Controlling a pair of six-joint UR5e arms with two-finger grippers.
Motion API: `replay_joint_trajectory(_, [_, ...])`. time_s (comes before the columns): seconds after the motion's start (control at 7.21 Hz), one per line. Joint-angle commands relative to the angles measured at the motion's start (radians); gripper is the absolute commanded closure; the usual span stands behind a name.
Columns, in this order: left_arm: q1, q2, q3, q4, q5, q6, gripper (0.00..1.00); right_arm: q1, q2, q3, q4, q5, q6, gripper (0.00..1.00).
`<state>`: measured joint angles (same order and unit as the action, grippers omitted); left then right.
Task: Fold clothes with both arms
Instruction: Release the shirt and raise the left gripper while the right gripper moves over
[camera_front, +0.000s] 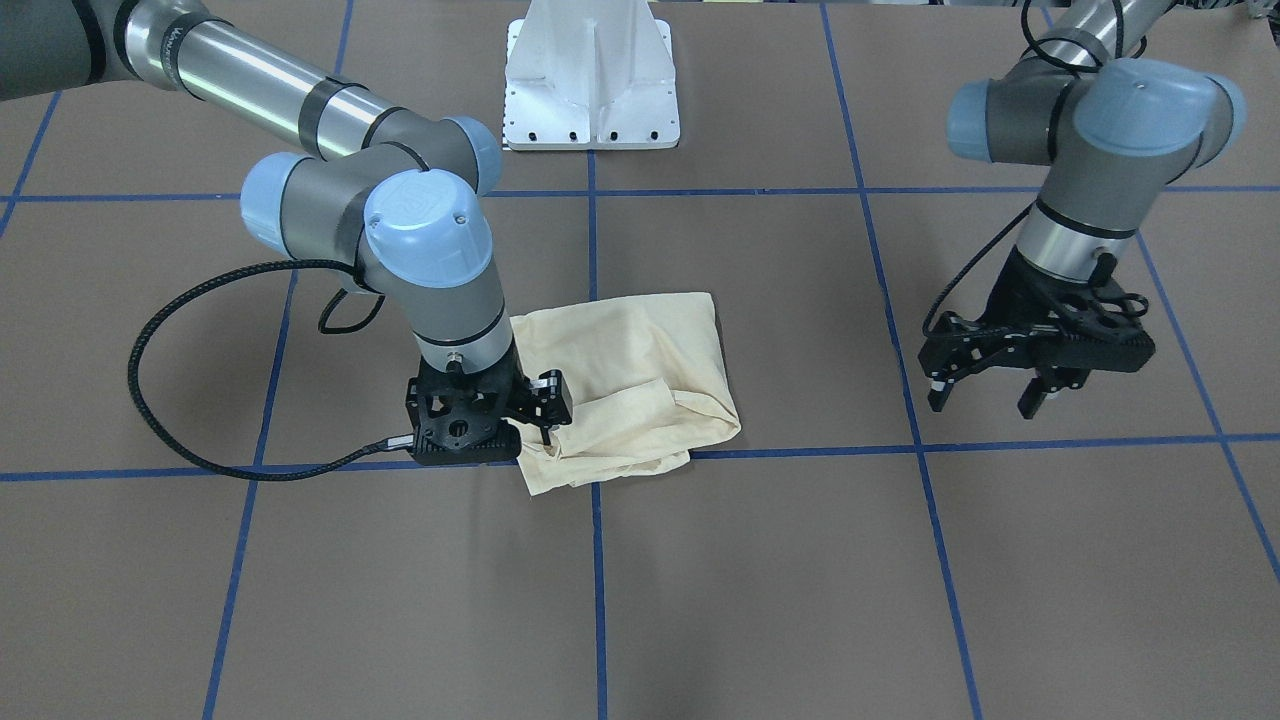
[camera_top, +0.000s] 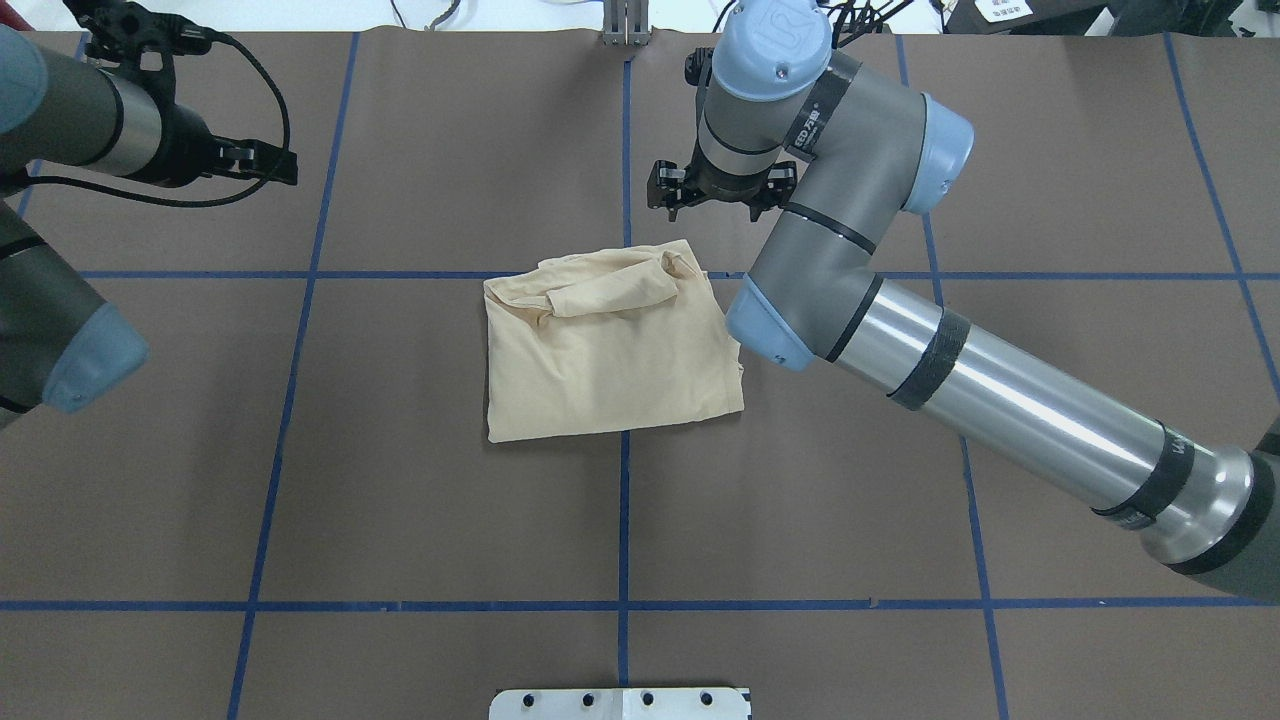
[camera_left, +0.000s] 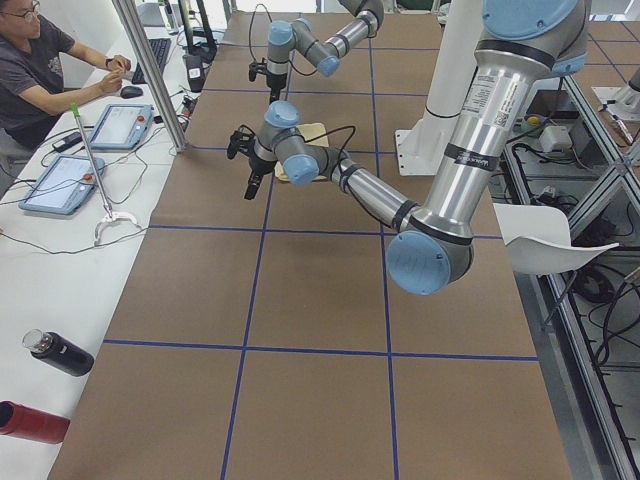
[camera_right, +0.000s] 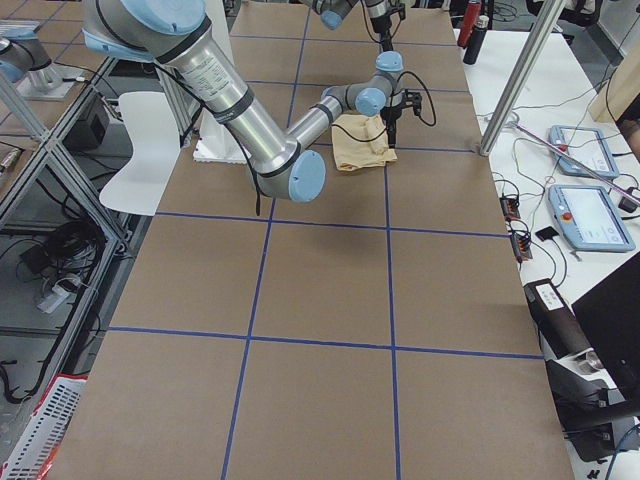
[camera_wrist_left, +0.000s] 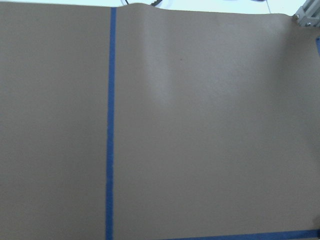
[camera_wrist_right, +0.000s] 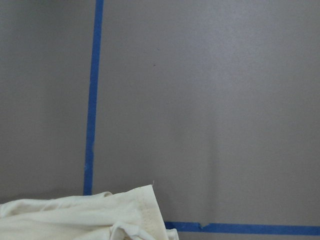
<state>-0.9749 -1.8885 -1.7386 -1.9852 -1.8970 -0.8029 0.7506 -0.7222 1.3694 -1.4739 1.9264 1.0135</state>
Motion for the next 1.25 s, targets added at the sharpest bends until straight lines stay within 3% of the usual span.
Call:
replay_joint_trajectory(0.0, [-0.022,0.020,0.013,-0.009,-0.004,0.063,0.01,-0.009,0.016,0.014,-0.022,-0.001,-0.032,0.00])
replay_joint_trajectory(0.83, [-0.159,0.019,0.132,-0.015,-0.043,0.303,0.01,-0.198,0.032,0.004,0.058,-0.047,-0.017,0.01])
replay_joint_trajectory(0.97, [-0.159,0.019,0.140,-0.021,-0.043,0.303,0.01,-0.224,0.041,-0.010,0.058,-0.097,-0.016,0.07])
replay_joint_trajectory(1.11, [-0.163,0.019,0.149,-0.029,-0.043,0.303,0.01,-0.226,0.065,-0.038,0.060,-0.107,-0.016,0.20])
